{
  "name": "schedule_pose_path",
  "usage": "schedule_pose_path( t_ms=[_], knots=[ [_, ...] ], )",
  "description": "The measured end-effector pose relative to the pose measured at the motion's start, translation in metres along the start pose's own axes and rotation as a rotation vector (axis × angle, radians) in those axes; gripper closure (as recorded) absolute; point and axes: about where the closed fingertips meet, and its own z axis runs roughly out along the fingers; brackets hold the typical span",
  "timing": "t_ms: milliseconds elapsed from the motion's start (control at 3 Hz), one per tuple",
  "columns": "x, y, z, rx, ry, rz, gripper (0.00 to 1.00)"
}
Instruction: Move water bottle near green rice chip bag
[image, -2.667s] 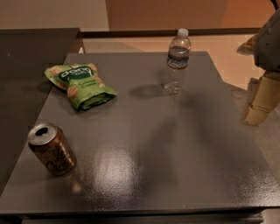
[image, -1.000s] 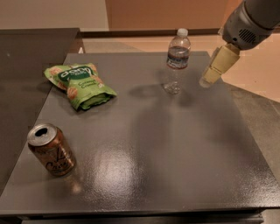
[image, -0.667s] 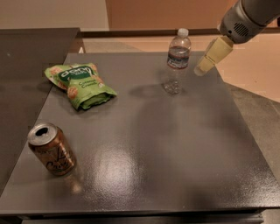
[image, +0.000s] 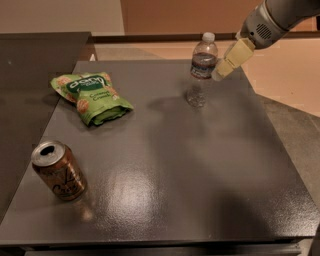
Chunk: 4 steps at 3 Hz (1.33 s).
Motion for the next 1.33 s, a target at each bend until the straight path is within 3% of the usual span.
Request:
schedule_pose_path(
  t_ms=[667, 1000, 1333],
  knots=[
    [-0.019, 0.017, 0.008, -0.093, -0.078, -0.036, 0.0],
    [-0.028, 0.023, 0.012, -0.11, -0.115, -0.057, 0.17],
    [-0.034, 0.027, 0.015, -0.124, -0.135, -0.072, 0.41]
  ],
)
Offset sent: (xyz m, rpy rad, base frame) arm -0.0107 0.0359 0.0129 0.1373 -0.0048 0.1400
